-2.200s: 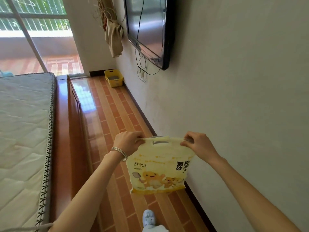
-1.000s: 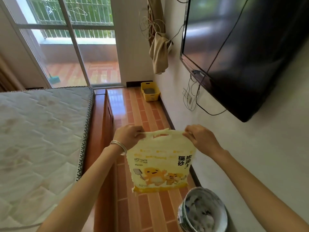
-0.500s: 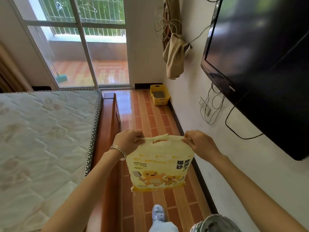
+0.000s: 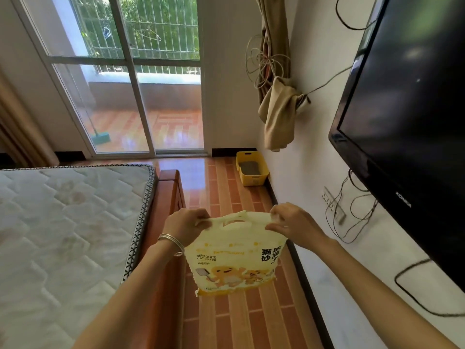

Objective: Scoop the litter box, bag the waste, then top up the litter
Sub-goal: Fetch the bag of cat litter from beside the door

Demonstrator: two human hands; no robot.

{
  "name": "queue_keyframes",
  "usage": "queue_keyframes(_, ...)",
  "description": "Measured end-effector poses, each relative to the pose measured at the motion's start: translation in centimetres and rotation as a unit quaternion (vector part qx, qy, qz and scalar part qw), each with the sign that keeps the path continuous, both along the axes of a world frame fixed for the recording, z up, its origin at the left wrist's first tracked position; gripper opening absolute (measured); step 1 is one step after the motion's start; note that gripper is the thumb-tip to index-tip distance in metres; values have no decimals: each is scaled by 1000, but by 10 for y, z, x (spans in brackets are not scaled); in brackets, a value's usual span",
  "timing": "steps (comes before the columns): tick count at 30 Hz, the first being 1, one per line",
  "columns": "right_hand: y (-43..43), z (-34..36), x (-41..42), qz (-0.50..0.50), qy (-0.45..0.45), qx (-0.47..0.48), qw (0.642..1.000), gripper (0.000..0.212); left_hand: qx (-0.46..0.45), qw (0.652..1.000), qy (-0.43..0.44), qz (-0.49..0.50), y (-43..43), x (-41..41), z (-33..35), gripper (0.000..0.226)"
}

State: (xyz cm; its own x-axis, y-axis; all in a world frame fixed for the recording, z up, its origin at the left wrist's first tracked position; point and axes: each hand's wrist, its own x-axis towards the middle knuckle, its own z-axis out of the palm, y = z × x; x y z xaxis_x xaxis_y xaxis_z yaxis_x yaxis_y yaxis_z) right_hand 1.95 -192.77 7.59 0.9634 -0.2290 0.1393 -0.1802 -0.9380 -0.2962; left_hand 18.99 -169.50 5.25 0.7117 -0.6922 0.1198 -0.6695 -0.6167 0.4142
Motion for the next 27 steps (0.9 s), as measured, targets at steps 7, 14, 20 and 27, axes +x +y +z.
queue_keyframes(7,-42,-7,77,2,11,10,1000,42,-34,999,15,7,-42,78,-7,8)
queue_keyframes(14,-76,-10,171,-24,-13,40,999,35,-39,998,13,-43,-93,186,-4,7)
queue_keyframes(20,-97,-6,261,-34,-20,68,997,25,-28,996,19,-80,-128,275,3,11)
queue_keyframes(27,-109,-15,341,-52,-9,101,994,21,-14,994,10,-110,-154,361,1,13)
